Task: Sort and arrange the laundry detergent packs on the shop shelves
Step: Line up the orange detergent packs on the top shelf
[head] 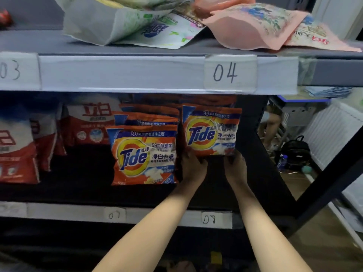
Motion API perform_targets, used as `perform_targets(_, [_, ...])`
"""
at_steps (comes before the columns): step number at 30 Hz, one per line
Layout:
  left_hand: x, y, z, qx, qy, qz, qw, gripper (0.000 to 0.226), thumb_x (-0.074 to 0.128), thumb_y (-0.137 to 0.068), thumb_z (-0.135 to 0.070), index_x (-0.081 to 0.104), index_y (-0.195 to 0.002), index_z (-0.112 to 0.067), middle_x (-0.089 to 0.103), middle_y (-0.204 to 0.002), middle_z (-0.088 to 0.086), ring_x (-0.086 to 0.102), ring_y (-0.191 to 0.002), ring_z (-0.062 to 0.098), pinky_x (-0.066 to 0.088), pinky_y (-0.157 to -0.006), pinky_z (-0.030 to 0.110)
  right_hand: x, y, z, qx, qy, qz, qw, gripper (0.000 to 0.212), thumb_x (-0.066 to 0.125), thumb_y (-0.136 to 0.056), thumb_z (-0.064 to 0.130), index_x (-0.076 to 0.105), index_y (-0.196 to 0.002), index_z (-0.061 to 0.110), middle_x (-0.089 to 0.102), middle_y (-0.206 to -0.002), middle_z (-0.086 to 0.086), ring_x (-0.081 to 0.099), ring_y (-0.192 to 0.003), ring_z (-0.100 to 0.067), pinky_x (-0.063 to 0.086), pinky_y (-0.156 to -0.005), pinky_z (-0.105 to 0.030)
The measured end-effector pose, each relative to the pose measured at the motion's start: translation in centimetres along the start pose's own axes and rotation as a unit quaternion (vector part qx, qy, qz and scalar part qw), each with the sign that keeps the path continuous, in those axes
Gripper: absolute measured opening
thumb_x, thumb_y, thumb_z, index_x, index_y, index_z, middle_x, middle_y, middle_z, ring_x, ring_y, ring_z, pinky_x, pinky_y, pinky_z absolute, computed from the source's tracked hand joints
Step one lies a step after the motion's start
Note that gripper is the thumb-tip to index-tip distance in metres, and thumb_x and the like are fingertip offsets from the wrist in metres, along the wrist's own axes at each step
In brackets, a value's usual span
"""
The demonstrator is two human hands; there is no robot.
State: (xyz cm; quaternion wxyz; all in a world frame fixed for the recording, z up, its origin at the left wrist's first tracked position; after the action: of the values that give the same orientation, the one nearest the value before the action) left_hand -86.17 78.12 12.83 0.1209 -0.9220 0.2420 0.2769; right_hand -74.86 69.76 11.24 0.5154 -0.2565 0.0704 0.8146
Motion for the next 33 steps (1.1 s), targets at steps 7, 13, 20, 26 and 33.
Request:
perform_targets(7, [-8.5,4.5,2.6,0.16,-0.175,0.078,0.968,0.036,0.048,-0.095,-0.021,0.052,-0.131,-0.017,0.054,-0.132,0.006,0.05,-0.12,0.024,0.043,-0.098,0.035,4.2,8.2,6.2,-0.121,0.093,0.044,0.987,0.026,0.047,-0.095,0.017,0.057,-0.118,0.008,0.061,-0.118,-0.01,0.054,-0.112,-0.028,0.043,-0.092,-0.033])
perform_targets(13, [-21.2,8.3,7.8,0.178,-0.32,0.055,0.929,0.032,0.046,-0.095,-0.021,0.057,-0.123,-0.01,0.057,-0.122,0.011,0.052,-0.114,0.03,0.042,-0.09,0.034,10.2,18.2,13.8,-0.179,0.15,0.137,0.963,0.041,0.051,-0.093,0.015,0.048,-0.133,0.009,0.05,-0.133,-0.014,0.047,-0.121,-0.03,0.041,-0.099,-0.036])
perform_targets(20, [-36.8,10.8,13.3,0.191,-0.401,-0.045,0.895,0.034,0.041,-0.098,-0.024,0.057,-0.126,-0.016,0.058,-0.123,0.001,0.05,-0.115,0.02,0.043,-0.094,0.032,14.8,27.7,25.4,-0.351,0.212,0.227,0.883,0.045,0.045,-0.099,0.026,0.035,-0.142,0.017,0.044,-0.141,0.0,0.036,-0.132,-0.015,0.026,-0.107,-0.023])
perform_targets(26, [-50.5,12.0,10.2,0.219,-0.398,-0.185,0.872,0.029,0.049,-0.095,-0.024,0.063,-0.119,-0.015,0.063,-0.117,0.004,0.053,-0.111,0.022,0.043,-0.093,0.037,13.5,31.7,39.2,-0.512,0.141,0.203,0.822,0.044,0.046,-0.098,0.027,0.039,-0.141,0.018,0.046,-0.14,0.0,0.035,-0.131,-0.014,0.027,-0.106,-0.023])
perform_targets(33, [-61.8,9.3,5.9,0.227,-0.383,-0.281,0.85,0.027,0.051,-0.094,-0.023,0.064,-0.116,-0.014,0.063,-0.118,0.006,0.052,-0.114,0.024,0.04,-0.093,0.037,15.1,29.3,53.1,-0.602,0.119,0.118,0.78,0.035,0.047,-0.096,0.022,0.051,-0.129,0.011,0.055,-0.13,-0.008,0.046,-0.121,-0.025,0.036,-0.097,-0.034])
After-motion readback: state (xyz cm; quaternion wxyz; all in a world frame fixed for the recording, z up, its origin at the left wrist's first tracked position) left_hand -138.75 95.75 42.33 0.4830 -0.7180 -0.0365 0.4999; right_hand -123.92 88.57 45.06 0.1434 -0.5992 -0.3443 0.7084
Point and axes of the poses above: each hand's wrist, its own y-axis away from the middle knuckle, its own x-axis out of the palm, z = x × y, the point moved 2 cm from there along -y, towards the middle knuckle
